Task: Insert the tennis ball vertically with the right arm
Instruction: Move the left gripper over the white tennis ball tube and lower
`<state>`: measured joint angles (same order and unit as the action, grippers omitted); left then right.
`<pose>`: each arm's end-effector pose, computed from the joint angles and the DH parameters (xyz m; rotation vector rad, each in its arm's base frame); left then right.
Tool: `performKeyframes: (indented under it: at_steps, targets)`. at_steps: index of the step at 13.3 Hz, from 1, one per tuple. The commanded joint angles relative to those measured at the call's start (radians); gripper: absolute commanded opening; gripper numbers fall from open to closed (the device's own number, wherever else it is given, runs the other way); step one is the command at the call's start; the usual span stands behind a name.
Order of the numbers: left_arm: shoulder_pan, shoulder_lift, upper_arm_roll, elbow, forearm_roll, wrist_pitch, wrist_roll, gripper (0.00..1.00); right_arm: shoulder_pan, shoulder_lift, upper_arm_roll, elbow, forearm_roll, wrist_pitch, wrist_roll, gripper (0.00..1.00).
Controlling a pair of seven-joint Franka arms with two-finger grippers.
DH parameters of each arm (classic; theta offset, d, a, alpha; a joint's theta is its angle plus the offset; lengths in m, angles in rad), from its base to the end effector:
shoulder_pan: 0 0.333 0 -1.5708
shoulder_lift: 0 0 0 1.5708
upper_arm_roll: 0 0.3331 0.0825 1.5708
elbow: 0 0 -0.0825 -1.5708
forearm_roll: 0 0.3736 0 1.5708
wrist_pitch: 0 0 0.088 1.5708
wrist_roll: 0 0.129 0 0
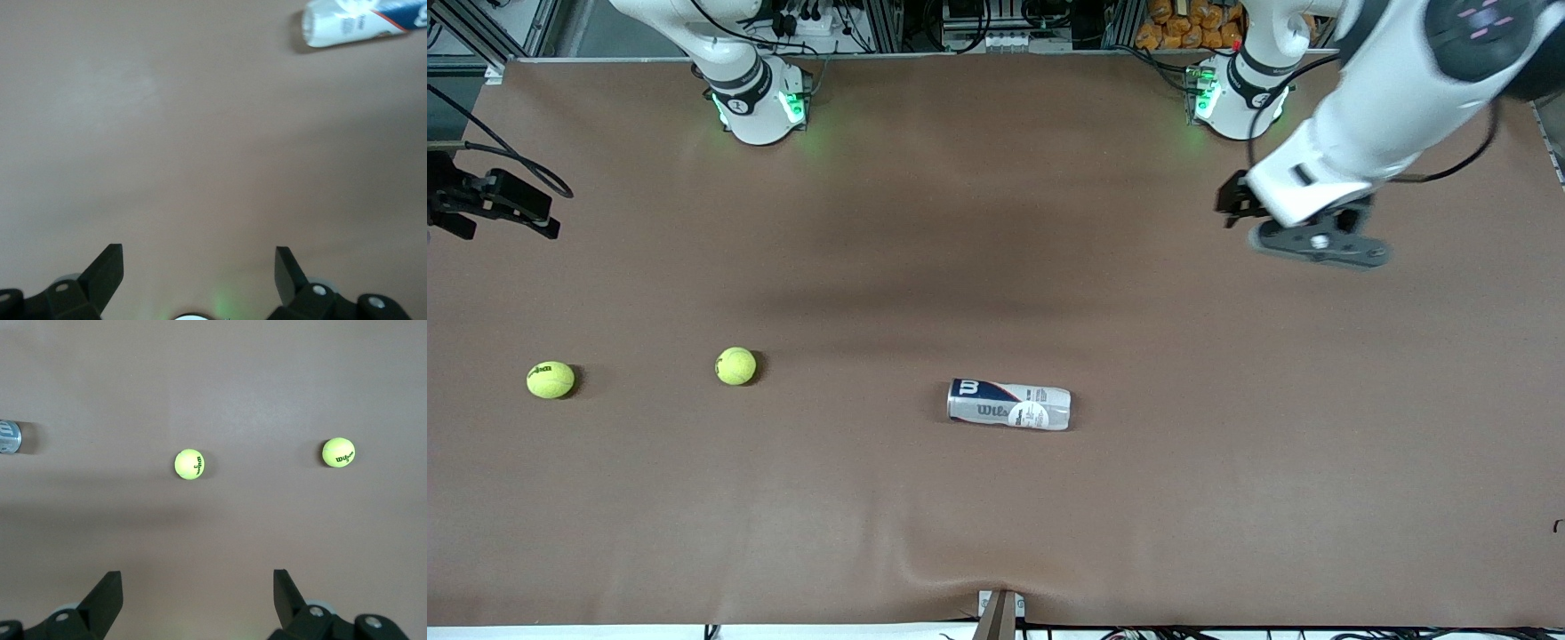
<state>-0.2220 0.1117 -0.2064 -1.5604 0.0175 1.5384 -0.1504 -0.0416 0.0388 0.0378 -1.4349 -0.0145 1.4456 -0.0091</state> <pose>0.5207 -0.2287 0.5608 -3.0729 0.4312 0.1979 0.5435 -0.0046 0.6496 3.1285 0.0058 -0.0440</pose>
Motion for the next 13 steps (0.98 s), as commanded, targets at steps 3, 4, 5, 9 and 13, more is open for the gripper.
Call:
performKeyframes:
  at_steps: [3,4,5,9,13]
  targets:
    - [-0.115,0.149,0.005,0.014,0.002,0.081,0.015,1.00,-0.009,-0.004,0.007,-0.001,0.008,-0.002,-0.009,1.00]
    - [-0.138,0.181,0.005,0.014,0.002,0.110,0.022,1.00,-0.009,-0.002,0.007,-0.001,0.008,-0.001,-0.009,1.00]
    - [-0.163,0.210,0.005,0.014,0.004,0.141,0.035,1.00,-0.009,-0.004,0.007,-0.001,0.008,-0.001,-0.009,1.00]
    - [-0.238,0.342,0.005,0.080,0.068,0.213,0.124,1.00,-0.009,-0.004,0.007,-0.001,0.008,-0.002,-0.009,1.00]
    - [-0.255,0.466,0.007,0.175,0.133,0.329,0.296,1.00,-0.009,-0.002,0.007,-0.001,0.008,-0.002,-0.009,1.00]
